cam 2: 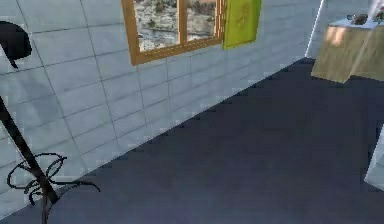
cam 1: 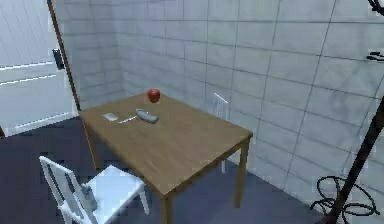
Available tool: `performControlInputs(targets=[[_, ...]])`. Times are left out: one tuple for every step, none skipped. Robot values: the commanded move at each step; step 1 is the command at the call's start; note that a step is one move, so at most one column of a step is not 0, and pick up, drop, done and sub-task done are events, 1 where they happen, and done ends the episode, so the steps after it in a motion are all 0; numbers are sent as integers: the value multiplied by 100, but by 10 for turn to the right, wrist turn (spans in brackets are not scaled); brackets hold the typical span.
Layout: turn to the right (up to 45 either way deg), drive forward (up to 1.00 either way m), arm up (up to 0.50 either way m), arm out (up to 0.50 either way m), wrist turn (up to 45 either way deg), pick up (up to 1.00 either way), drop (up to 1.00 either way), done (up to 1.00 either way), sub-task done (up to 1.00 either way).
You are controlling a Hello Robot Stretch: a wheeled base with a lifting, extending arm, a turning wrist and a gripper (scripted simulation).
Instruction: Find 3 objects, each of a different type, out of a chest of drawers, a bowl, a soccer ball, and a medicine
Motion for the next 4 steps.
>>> performControlInputs(targets=[[450,0,0,0,0,0,0,0,0],[450,0,0,0,0,0,0,0,0],[270,0,0,0,0,0,0,0,0],[0,100,0,0,0,0,0,0,0]])
